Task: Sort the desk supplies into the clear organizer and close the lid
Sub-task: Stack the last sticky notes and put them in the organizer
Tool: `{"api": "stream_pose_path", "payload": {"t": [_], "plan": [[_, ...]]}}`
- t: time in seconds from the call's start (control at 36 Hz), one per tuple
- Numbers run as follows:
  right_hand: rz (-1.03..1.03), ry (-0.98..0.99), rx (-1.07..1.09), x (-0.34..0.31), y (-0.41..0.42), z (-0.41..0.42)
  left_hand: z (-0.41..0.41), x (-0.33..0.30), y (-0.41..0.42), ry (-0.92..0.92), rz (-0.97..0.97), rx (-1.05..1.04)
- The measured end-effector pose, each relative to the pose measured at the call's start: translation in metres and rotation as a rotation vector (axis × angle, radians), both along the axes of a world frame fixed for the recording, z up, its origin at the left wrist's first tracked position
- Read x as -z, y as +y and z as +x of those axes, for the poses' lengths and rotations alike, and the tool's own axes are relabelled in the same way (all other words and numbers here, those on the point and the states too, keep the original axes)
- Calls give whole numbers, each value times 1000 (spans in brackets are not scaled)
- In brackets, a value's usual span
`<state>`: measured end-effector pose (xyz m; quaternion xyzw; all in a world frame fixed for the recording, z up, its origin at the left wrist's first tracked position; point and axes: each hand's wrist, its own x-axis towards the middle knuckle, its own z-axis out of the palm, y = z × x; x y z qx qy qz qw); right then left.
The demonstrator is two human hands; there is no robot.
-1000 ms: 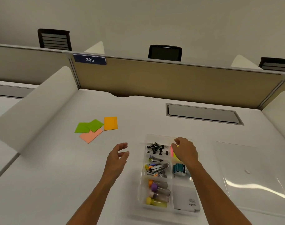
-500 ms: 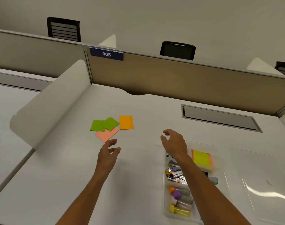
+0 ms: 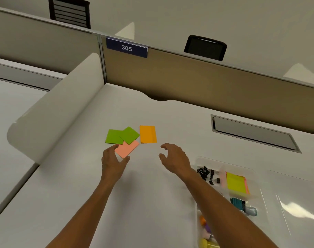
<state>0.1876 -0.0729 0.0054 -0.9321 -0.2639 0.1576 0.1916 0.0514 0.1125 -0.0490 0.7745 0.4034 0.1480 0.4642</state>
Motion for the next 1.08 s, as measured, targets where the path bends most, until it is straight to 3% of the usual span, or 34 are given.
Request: {"api": "stream_pose_path", "payload": {"t": [0.44, 0.75, 1.08], "plan": [[-110, 51, -126, 20, 59, 37, 47, 27, 46, 384, 297, 126], [-140, 36, -90, 42, 99, 50, 63, 30, 63, 383, 273, 158], [-156, 188, 104, 47, 153, 63, 72, 29, 71, 463, 302, 370]]}}
